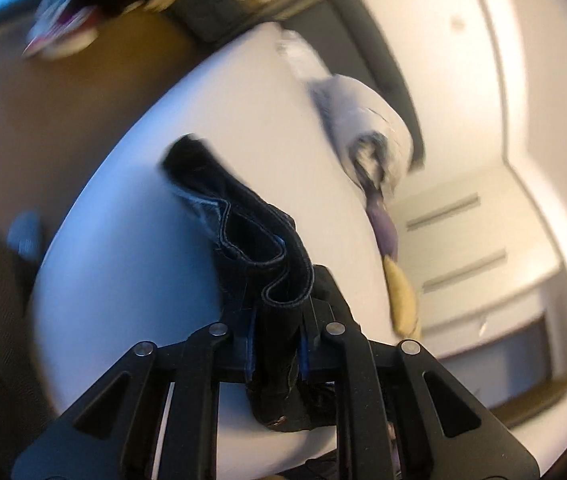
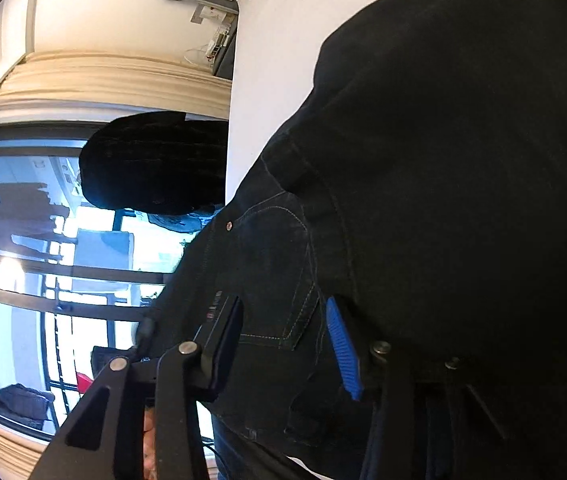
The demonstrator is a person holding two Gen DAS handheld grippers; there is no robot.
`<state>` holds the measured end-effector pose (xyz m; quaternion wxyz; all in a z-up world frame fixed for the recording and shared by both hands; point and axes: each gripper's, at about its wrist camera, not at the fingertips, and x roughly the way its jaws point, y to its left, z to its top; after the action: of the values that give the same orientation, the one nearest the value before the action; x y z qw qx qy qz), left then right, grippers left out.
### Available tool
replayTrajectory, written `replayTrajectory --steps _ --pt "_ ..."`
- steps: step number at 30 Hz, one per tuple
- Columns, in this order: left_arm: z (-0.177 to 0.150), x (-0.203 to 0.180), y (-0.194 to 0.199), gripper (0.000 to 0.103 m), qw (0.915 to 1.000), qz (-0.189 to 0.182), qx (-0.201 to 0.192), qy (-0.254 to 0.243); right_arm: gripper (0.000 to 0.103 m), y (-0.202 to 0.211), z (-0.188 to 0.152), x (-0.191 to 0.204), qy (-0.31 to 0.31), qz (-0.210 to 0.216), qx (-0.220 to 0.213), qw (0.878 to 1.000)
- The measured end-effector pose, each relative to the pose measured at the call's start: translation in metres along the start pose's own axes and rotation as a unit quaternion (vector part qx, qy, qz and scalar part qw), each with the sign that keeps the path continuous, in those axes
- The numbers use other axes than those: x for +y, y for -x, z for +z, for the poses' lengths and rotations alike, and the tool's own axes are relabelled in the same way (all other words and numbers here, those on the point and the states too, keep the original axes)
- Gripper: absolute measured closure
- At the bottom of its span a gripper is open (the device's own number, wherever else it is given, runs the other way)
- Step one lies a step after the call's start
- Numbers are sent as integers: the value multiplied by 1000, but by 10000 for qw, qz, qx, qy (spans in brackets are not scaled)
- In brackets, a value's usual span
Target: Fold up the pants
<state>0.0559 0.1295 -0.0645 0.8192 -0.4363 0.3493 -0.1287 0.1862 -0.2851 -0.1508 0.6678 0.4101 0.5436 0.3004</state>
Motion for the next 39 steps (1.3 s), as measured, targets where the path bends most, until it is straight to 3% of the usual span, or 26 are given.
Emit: replayTrajectory --steps 3,5,7,10,12,14,15,16,17,22,28,30,32,33,35,39 --pt "-2 -56 -12 90 9963 5 112 -850 68 0 0 -8 -71 -21 -45 10000" --pt "-8 -92 -25 90 9899 -15 208 -1399 87 -1 1 -20 -313 10 -63 9995" --pt "-21 -125 -38 90 9805 -58 331 -1938 95 0 2 -28 -423 131 -53 9990" --pt "-42 -157 -62 89 9710 -170 588 -2312 96 3 2 -32 -392 307 -23 9988" --pt "-56 -173 -77 90 9672 -207 759 -2414 84 11 2 -27 -324 573 -59 9978" --pt "-68 -184 -87 90 9619 -194 881 -2582 37 33 3 -18 -211 854 -373 9954" --pt "-75 -188 -92 90 9584 -158 912 -2700 26 48 6 -12 -128 829 -577 9948" --pt "-83 -193 -96 90 9546 -114 944 -2824 9 61 9 -7 -49 755 -734 9944" --pt "-90 -198 -101 90 9503 -64 1001 -2948 3 78 14 0 55 697 -873 9937" --pt "-122 -205 -122 89 9377 31 1323 -3211 3 134 30 40 853 573 -833 9912" --pt "-160 -221 -161 89 9080 217 1587 -3870 3 139 27 74 1648 -268 -275 9856" --pt "-176 -227 -172 89 8935 306 1653 -4164 11 133 25 74 1791 -743 -178 9809" --pt "-189 -232 -184 89 8832 395 1721 -4344 39 131 22 67 1854 -1128 -100 9761" --pt "-196 -234 -191 89 8793 442 1763 -4403 44 133 22 63 1837 -1234 -105 9751" --pt "-202 -236 -205 89 8738 508 1870 -4460 70 141 20 51 1711 -1372 -140 9756" --pt "-209 -243 -239 89 8653 470 2035 -4556 84 153 19 40 1718 -1502 -229 9733"
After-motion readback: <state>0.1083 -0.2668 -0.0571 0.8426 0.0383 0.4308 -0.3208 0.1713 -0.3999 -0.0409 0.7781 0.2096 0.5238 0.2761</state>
